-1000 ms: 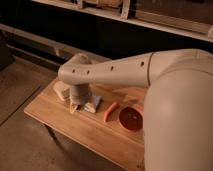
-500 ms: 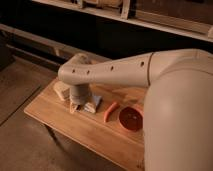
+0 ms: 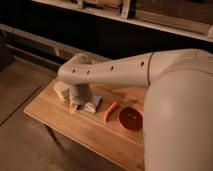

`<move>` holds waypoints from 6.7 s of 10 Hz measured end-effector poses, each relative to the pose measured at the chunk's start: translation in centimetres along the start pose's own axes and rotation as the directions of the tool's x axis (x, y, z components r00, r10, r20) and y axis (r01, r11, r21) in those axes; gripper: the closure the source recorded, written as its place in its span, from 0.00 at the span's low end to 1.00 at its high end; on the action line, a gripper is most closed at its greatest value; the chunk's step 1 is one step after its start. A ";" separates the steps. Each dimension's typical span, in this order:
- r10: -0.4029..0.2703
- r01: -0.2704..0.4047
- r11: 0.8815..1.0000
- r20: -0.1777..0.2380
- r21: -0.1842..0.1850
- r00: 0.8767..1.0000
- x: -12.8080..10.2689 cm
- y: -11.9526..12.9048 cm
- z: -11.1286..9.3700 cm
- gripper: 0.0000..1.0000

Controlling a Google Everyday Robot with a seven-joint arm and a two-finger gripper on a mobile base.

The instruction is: Place the white sponge in the ceramic bowl

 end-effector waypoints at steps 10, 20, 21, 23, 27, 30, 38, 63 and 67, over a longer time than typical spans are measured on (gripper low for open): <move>0.103 -0.103 0.995 0.068 -0.007 0.992 -2.8 -1.8 -1.3 0.35; 0.204 -0.204 0.979 0.029 -0.020 0.978 -7.9 -6.5 0.4 0.35; 0.195 -0.195 0.981 0.014 -0.010 0.981 -8.3 -6.5 0.8 0.35; 0.182 -0.182 0.983 -0.006 -0.008 0.983 -9.3 -6.7 1.5 0.35; 0.168 -0.169 0.985 -0.036 -0.035 0.985 -10.8 -5.8 3.1 0.35; 0.158 -0.162 0.984 -0.051 -0.071 0.986 -11.5 -4.7 4.5 0.35; 0.179 -0.180 0.982 -0.026 -0.063 0.984 -11.6 -5.0 7.3 0.35; 0.305 -0.319 0.947 0.205 0.040 0.930 -5.2 -9.6 -5.5 1.00; 0.431 -0.443 0.896 0.232 -0.001 0.872 -0.1 -13.4 -8.3 1.00</move>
